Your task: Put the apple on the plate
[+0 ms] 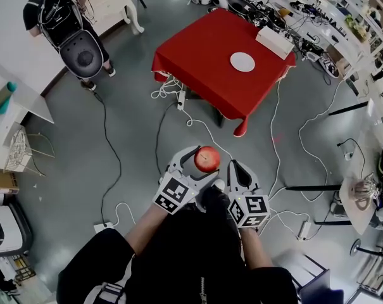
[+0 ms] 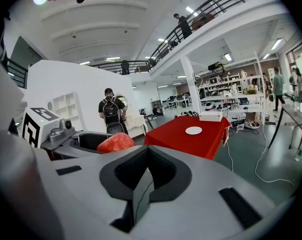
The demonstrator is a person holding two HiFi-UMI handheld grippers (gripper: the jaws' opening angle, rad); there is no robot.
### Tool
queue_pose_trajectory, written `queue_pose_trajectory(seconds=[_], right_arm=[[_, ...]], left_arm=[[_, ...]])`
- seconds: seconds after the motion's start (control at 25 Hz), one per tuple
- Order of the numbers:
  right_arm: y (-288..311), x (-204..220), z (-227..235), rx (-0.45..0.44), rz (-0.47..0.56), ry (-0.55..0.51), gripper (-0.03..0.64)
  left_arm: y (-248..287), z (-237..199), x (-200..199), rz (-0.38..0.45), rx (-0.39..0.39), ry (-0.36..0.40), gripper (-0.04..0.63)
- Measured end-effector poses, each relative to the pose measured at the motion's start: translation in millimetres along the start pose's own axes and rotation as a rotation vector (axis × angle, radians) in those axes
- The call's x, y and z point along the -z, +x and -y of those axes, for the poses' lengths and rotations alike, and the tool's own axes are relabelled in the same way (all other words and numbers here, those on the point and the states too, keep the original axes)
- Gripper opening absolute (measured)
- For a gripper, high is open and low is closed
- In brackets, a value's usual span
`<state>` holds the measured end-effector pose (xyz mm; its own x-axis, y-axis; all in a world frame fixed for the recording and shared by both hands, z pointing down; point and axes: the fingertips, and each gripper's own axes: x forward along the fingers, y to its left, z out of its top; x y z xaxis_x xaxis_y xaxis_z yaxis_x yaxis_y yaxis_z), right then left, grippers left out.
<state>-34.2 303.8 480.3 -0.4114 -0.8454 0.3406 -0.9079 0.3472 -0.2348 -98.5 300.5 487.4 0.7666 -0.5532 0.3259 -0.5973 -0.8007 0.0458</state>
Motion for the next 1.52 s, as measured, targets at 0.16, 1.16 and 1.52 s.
queue_pose_trajectory(seconds=[0.16, 1.16, 1.52], right_arm=[[9.9, -4.7, 7.5, -0.009, -0.006, 0.001, 0.009], [68.7, -64.8, 98.5, -0.089, -0.005, -0.009, 0.009], [62.0, -73.6, 158.1, -0.08, -0.007, -0.004, 0.009]], left_arm=[[9.8, -7.7, -3.3, -0.004, -0.008, -0.004, 0.37], [109.9, -48.9, -50.2, -0.022, -0.088, -0.02, 0.37], [162.7, -40.0, -66.5, -0.035, -0.085, -0.001, 0.37]])
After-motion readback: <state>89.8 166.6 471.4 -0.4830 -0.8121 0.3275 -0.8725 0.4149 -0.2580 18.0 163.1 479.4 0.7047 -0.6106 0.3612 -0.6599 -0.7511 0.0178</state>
